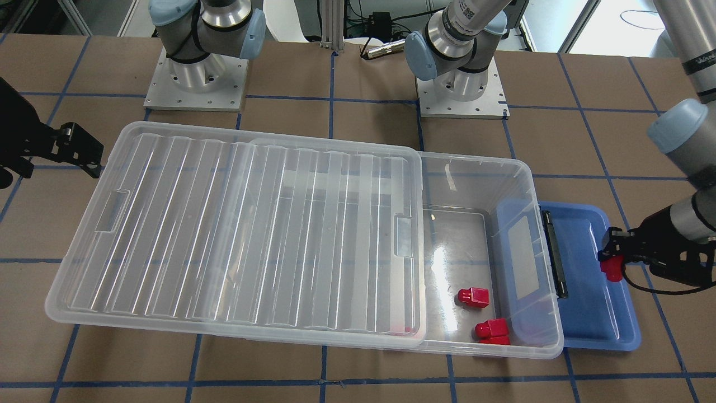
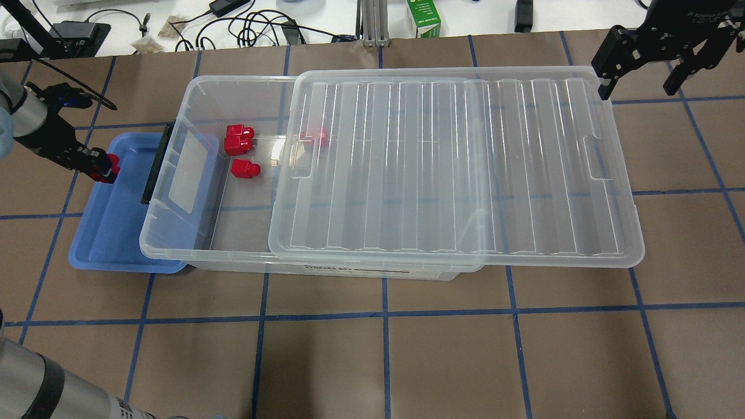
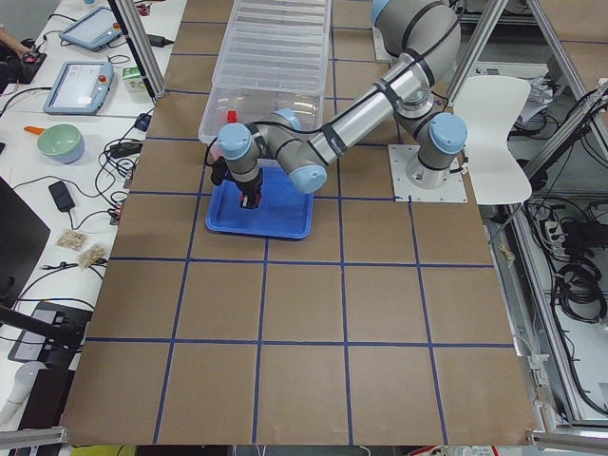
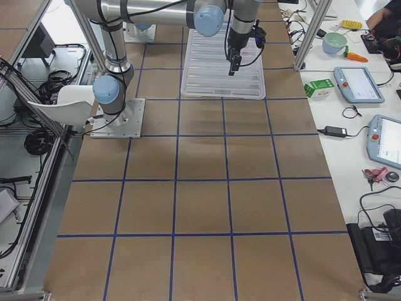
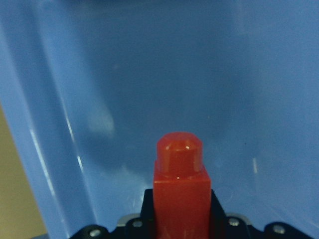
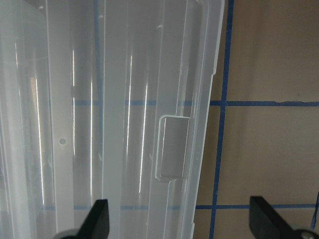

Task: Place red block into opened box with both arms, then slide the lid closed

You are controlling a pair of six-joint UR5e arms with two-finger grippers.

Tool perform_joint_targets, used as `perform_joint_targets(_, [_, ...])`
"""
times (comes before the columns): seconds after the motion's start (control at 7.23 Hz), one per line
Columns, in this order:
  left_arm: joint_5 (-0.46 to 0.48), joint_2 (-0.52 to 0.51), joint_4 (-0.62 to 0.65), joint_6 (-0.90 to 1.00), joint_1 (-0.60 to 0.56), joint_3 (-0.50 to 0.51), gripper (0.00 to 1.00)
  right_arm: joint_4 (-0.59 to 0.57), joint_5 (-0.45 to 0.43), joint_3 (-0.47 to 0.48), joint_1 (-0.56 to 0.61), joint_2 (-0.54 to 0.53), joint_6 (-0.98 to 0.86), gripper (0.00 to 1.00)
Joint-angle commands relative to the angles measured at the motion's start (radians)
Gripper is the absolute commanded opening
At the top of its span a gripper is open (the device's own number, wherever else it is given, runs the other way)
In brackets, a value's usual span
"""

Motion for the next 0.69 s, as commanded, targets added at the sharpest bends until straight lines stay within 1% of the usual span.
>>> perform_joint_targets(0.0, [0.004, 0.115, -0.295, -0.082, -0.07, 0.163, 0.0, -0.004, -0.067, -0.008, -0.004, -0.001, -0.014, 1.0])
perform_joint_targets(0.14, [0.007, 0.155, -0.331, -0.195, -0.169, 0.179, 0.0, -0.004, -0.063, -0.006, -0.003, -0.003, -0.005, 1.0])
perform_joint_targets(0.28, [0.002, 0.172, -0.325, -0.353, -0.255, 0.161, 0.0, -0.005, -0.07, -0.008, -0.003, 0.0, 0.002, 1.0])
perform_joint_targets(0.42, [0.002, 0.155, -0.289, -0.476, -0.326, 0.141, 0.0, -0.005, -0.063, -0.009, -0.004, 0.005, 0.002, 1.0])
perform_joint_targets(0.55, [0.002, 0.16, -0.255, -0.562, -0.386, 0.101, 0.0, -0.008, -0.063, -0.009, -0.003, 0.006, 0.003, 1.0])
